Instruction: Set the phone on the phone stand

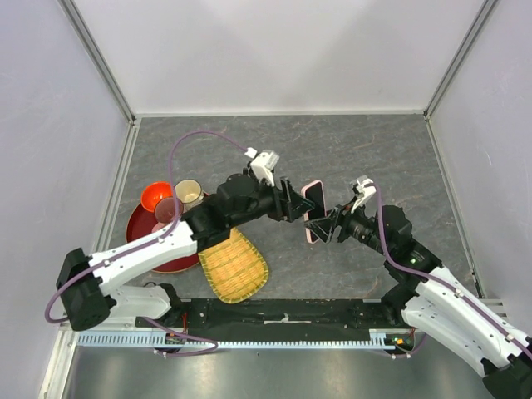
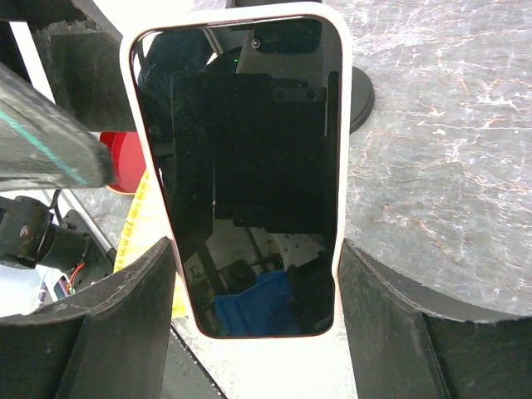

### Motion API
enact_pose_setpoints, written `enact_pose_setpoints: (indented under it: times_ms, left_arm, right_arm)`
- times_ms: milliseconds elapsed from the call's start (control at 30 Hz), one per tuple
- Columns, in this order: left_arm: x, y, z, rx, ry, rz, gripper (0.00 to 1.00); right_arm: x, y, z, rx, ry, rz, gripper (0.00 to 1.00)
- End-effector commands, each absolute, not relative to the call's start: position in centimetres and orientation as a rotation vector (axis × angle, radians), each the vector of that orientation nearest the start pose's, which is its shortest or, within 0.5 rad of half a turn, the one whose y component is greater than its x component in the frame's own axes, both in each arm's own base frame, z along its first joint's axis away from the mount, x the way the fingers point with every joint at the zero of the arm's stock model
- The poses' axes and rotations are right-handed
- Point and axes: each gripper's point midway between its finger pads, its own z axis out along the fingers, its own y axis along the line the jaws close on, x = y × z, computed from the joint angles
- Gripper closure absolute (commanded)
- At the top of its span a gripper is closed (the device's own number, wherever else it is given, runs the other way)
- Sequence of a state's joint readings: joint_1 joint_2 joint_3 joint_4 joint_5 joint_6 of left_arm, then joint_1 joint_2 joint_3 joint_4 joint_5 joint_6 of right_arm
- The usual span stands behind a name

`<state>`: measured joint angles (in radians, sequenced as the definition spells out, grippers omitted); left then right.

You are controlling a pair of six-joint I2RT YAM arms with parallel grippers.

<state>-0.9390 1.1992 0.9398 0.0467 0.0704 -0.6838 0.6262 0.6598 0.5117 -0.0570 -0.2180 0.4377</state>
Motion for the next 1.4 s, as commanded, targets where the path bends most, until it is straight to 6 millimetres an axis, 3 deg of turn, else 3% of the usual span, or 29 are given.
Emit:
enact_pose_setpoints:
  times_ms: [0,100,133,333,367,400,433,467,533,567,633,667,700,733,800,833,867,933,967,1033,1133,1233,1367]
  left_arm:
    - [23.2,-37.4,28.3,0.327,1.871,-1.071,0.36]
    - [23.4,-38.1,28.3,0.318,1.877,-1.074,0.47]
    - [23.6,-38.4,28.0,0.317,1.885,-1.069,0.57]
    - [23.9,-39.1,28.2,0.323,1.884,-1.064,0.97]
    - [23.8,-39.1,28.2,0.336,1.882,-1.065,0.98]
    - [23.7,-39.0,28.2,0.366,1.874,-1.054,0.98]
    - [23.5,-38.7,28.2,0.382,1.872,-1.045,0.98]
    - [23.3,-37.9,28.6,0.397,1.86,-1.032,0.98]
    - [22.5,-36.7,28.4,0.452,1.871,-1.013,0.98]
    - [22.7,-35.6,28.2,0.479,1.862,-0.983,0.98]
    - [20.8,-33.5,29.5,0.554,1.841,-1.027,0.98]
    - [20.9,-32.2,29.3,0.581,1.833,-1.009,0.98]
    - [20.0,-30.9,30.7,0.6,1.797,-1.03,0.98]
    - [18.7,-30.2,30.4,0.661,1.816,-1.06,0.98]
    - [17.4,-28.9,30.9,0.749,1.781,-1.071,0.98]
    - [15.3,-28.4,31.2,0.83,1.763,-1.13,0.98]
    - [14.5,-28.1,31.5,0.882,1.735,-1.151,0.98]
    - [11.7,-28.2,32.2,0.994,1.683,-1.269,0.98]
    - [10.9,-28.2,32.5,1.033,1.663,-1.304,0.98]
    - [9.5,-28.2,32.9,1.101,1.629,-1.369,0.98]
    - [8.9,-28.4,33.2,1.146,1.596,-1.408,0.98]
    - [8.5,-28.9,33.2,1.182,1.582,-1.461,0.98]
    - [8.0,-29.1,33.1,1.201,1.558,-1.508,0.98]
  right_arm:
    - [20.9,20.9,26.6,-0.301,1.667,0.942,1.0]
    - [20.8,20.6,26.3,-0.298,1.686,0.924,1.0]
    - [20.8,20.5,26.0,-0.297,1.7,0.919,1.0]
    - [20.3,20.5,25.8,-0.324,1.739,0.916,0.96]
    - [20.3,20.7,25.9,-0.332,1.759,0.919,0.85]
    - [20.0,20.9,25.8,-0.351,1.776,0.925,0.57]
    - [19.7,20.8,24.8,-0.369,1.835,0.909,0.45]
    - [19.7,20.9,25.1,-0.388,1.858,0.902,0.23]
    - [18.6,21.1,23.4,-0.454,1.959,0.91,0.04]
    - [18.3,21.2,23.3,-0.467,1.976,0.919,0.02]
    - [16.3,22.8,22.6,-0.583,1.988,1.059,0.02]
    - [15.8,23.2,22.4,-0.61,1.992,1.105,0.02]
    - [15.4,23.5,22.2,-0.632,1.999,1.131,0.02]
    - [14.9,23.9,22.0,-0.665,2.009,1.165,0.02]
    - [14.4,24.1,22.3,-0.739,1.975,1.184,0.02]
    - [14.0,24.3,22.4,-0.774,1.963,1.203,0.02]
    - [13.0,24.7,23.5,-0.84,1.92,1.269,0.02]
    - [11.7,25.7,25.8,-0.968,1.82,1.381,0.03]
    - [10.3,26.0,27.0,-1.048,1.758,1.477,0.09]
    - [9.8,26.6,28.1,-1.127,1.69,1.495,0.14]
    - [8.4,26.9,31.2,-1.254,1.551,1.517,0.18]
    - [7.6,26.9,32.8,-1.313,1.482,1.531,0.19]
    - [8.4,27.4,33.1,-1.326,1.534,1.491,0.2]
